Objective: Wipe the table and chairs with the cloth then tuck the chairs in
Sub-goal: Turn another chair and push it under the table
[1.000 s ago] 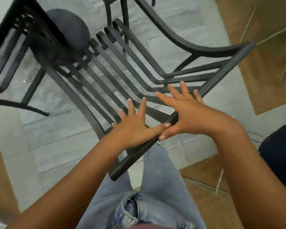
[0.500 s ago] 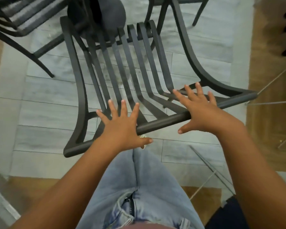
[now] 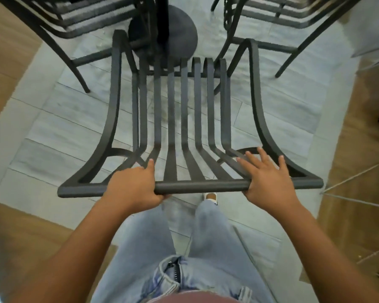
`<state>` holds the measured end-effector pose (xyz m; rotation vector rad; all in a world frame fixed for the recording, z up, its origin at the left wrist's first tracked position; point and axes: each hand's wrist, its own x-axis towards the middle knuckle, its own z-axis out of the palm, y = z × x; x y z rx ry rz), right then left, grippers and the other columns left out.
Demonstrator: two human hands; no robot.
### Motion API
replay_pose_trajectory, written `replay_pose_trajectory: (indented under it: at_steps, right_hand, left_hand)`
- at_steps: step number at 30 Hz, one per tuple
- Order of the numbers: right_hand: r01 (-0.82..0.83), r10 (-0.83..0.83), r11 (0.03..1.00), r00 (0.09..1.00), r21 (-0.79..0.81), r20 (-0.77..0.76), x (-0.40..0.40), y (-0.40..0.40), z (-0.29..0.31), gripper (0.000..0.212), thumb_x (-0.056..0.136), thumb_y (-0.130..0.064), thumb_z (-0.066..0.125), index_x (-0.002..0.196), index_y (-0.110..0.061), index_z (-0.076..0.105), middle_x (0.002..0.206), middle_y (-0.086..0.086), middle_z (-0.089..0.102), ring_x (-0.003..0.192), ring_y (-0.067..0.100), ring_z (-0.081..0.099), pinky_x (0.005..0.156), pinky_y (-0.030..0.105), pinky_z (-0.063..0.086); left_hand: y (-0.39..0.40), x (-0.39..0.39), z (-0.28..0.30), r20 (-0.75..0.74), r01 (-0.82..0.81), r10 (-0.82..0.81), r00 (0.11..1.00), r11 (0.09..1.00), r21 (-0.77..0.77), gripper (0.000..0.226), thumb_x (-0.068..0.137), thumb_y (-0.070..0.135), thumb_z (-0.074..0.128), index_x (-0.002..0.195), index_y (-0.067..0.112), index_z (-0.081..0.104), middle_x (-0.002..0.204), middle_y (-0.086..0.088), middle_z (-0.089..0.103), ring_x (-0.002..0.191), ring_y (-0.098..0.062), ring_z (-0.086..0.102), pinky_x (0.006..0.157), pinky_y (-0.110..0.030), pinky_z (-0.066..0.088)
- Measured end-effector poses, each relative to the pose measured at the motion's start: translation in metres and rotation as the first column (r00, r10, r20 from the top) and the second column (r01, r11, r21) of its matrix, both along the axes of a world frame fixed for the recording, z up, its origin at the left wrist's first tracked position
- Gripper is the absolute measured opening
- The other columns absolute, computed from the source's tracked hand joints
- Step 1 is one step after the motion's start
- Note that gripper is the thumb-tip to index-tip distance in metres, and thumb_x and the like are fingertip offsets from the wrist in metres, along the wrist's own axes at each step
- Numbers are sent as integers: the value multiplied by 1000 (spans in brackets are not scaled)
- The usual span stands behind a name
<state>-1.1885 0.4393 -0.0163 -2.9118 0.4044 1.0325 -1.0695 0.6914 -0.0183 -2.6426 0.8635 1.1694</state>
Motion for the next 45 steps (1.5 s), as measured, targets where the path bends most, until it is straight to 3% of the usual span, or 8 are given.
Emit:
replay_pose_trajectory:
  at_steps: [2, 4, 10, 15, 20, 27, 33, 45]
  right_hand:
    - [-23, 23, 999, 1000, 25, -5, -2, -12, -1, 72, 88, -44, 55, 148, -39, 15, 158, -8, 9, 146, 20, -8, 113, 57, -3]
    - [-74, 74, 997, 997, 30, -13, -4, -27, -4, 70, 88, -47, 55, 147, -39, 18, 158, -9, 11, 146, 20, -7, 112, 58, -4]
    - [-172, 172, 985, 985, 21, 23, -8, -96, -6, 67, 85, -53, 56, 144, -40, 26, 157, -12, 16, 147, 20, -4, 112, 59, -1]
    - [-206, 206, 978, 978, 24, 3, 3, -152, -5, 63, 85, -54, 55, 141, -41, 29, 156, -13, 17, 147, 20, -2, 113, 58, 6]
    - [-223, 222, 974, 974, 21, 43, 26, -193, 0, 64, 83, -51, 58, 141, -41, 34, 155, -14, 22, 146, 17, 3, 115, 58, 9]
    - [-249, 243, 967, 964, 45, 112, 72, -229, 1, 64, 79, -51, 62, 139, -39, 40, 150, -12, 34, 146, 17, 11, 112, 60, 15]
    - [-293, 282, 953, 950, 72, 132, 89, -232, -4, 65, 79, -50, 63, 139, -37, 41, 149, -10, 36, 145, 17, 14, 113, 59, 16]
    - [-335, 311, 941, 914, 52, 262, 122, -260, -7, 51, 76, -41, 69, 125, -30, 60, 133, -9, 56, 139, 17, 32, 107, 58, 28]
  left_hand:
    - [-8, -5, 3, 26, -33, 32, 999, 999, 10, 86, 77, 74, 44, 142, 21, 27, 84, 6, 55, 75, -14, 55, 62, -25, 44]
    - [-18, -13, 2, 34, -55, 54, 998, 998, 24, 88, 75, 77, 43, 141, 21, 28, 78, 8, 50, 68, -12, 49, 60, -25, 44]
    - [-70, -43, -1, 65, -152, 154, 986, 988, -21, 91, 75, 77, 42, 146, 22, 22, 85, 7, 56, 77, -15, 58, 64, -27, 47]
    - [-119, -55, -3, 80, -208, 209, 975, 978, -18, 94, 71, 82, 40, 142, 22, 27, 72, 9, 46, 76, -16, 55, 58, -27, 40]
    - [-160, -48, -5, 110, -247, 252, 961, 967, -56, 96, 70, 82, 43, 142, 20, 26, 86, 3, 57, 92, -21, 60, 68, -32, 47]
    - [-191, -15, -10, 132, -277, 294, 947, 951, -135, 96, 69, 81, 46, 142, 20, 29, 78, 5, 53, 73, -16, 51, 60, -29, 44]
    - [-189, 4, -12, 124, -274, 291, 949, 952, -135, 98, 65, 84, 46, 140, 22, 33, 78, 5, 55, 78, -20, 58, 68, -34, 55]
    - [-216, 29, -10, 176, -296, 326, 929, 939, -177, 83, 66, 83, 47, 119, 18, 46, 69, 5, 51, 69, -18, 56, 62, -33, 54]
